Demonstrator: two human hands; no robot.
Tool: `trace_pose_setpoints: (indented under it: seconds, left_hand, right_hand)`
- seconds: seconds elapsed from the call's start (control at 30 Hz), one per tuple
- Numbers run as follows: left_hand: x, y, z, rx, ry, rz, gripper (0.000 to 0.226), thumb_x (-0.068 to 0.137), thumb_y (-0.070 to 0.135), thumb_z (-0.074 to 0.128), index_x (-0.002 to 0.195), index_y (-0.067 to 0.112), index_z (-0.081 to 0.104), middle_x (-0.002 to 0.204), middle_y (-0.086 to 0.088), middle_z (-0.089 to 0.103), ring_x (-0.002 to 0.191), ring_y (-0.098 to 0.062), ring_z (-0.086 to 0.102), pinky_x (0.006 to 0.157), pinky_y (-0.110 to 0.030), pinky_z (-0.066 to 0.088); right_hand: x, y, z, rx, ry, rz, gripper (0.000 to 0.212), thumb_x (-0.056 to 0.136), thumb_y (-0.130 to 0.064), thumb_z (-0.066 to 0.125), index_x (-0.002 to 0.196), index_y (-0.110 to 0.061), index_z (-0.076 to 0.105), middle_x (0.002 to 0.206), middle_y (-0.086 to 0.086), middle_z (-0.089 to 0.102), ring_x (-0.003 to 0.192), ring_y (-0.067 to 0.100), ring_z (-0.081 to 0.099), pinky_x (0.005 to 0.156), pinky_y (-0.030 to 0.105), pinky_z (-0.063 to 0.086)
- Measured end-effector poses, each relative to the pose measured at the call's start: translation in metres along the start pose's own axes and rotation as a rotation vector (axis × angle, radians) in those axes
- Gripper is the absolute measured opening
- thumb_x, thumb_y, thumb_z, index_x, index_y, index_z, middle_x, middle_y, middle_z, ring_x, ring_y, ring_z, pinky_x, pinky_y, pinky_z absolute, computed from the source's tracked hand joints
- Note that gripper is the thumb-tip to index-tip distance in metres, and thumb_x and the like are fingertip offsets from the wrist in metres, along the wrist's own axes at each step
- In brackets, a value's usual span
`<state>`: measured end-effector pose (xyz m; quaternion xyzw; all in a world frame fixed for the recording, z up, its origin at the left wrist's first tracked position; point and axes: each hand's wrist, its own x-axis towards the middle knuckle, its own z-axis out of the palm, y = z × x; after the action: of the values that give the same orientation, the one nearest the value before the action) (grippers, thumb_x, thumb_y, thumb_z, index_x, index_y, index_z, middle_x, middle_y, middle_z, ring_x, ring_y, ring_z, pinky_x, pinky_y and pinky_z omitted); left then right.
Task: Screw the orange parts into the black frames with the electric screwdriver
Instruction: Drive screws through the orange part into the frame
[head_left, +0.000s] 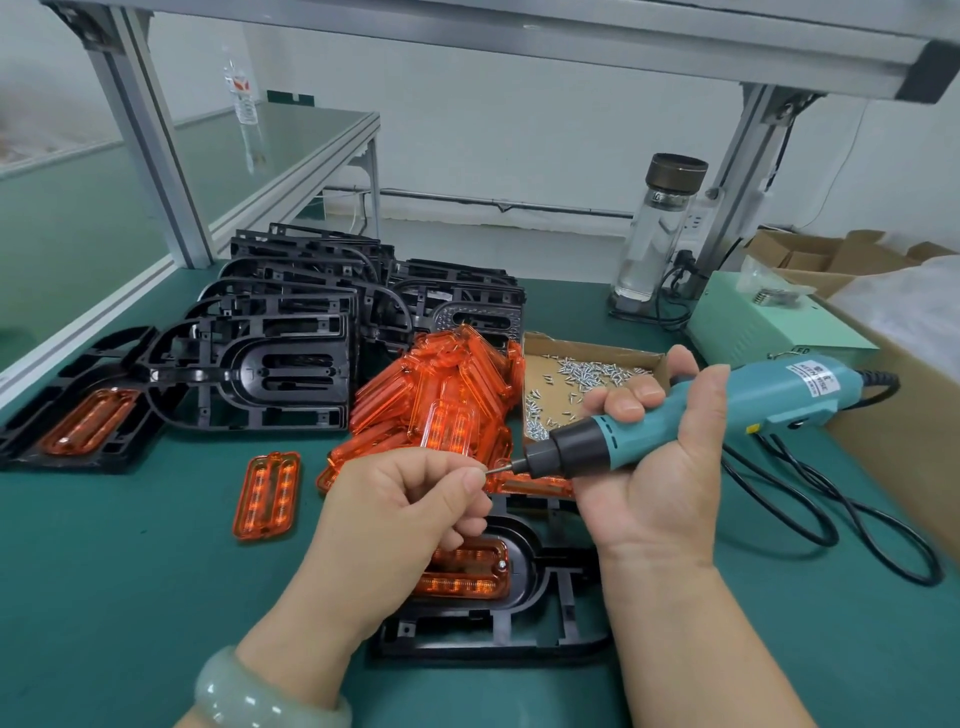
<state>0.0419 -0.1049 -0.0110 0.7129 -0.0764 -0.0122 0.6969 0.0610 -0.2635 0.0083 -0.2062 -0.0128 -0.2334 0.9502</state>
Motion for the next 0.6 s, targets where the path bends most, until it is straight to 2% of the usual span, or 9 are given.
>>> trace_pose_setpoints:
  seconds: [0.23,0.43,0.53,0.6]
  left_hand:
    - [-0.001,0.001,-0.004,0.094,-0.019,0.117,0.021,0.084,0.005,0.065,0.072,0.022,0.073,0.066,-0.003,0.071,0.057,-0.009,0.066,0.051,-0.014,0.049]
    - [-0.002,0.005,-0.008,0.133,-0.055,0.099,0.017,0.076,0.008,0.072,0.078,0.026,0.074,0.067,0.001,0.072,0.058,-0.004,0.065,0.054,-0.011,0.048]
    - [0.0,0.004,-0.026,0.422,-0.056,0.111,0.021,0.076,0.017,0.075,0.077,0.038,0.073,0.067,0.011,0.069,0.058,0.0,0.062,0.058,-0.007,0.046]
    - [0.0,0.004,-0.037,0.637,-0.092,0.086,0.018,0.075,0.022,0.075,0.069,0.039,0.071,0.068,0.023,0.067,0.064,0.006,0.061,0.06,-0.005,0.043]
  right_hand:
    - [-0.003,0.0,0.001,-0.003,-0.06,-0.001,0.022,0.083,-0.043,0.056,0.096,-0.026,0.057,0.061,-0.011,0.046,0.047,0.004,0.046,0.064,0.023,0.051]
    - [-0.001,-0.002,-0.002,-0.003,-0.031,0.001,0.024,0.081,-0.044,0.055,0.096,-0.025,0.055,0.06,-0.01,0.045,0.046,0.005,0.044,0.064,0.022,0.05]
    - [0.001,-0.006,-0.004,-0.036,-0.021,-0.016,0.026,0.081,-0.043,0.056,0.097,-0.024,0.055,0.06,-0.009,0.045,0.045,0.005,0.044,0.063,0.022,0.05]
    - [0.003,-0.008,-0.005,-0.059,-0.012,-0.031,0.026,0.081,-0.043,0.056,0.098,-0.023,0.056,0.059,-0.009,0.045,0.045,0.005,0.044,0.063,0.023,0.049]
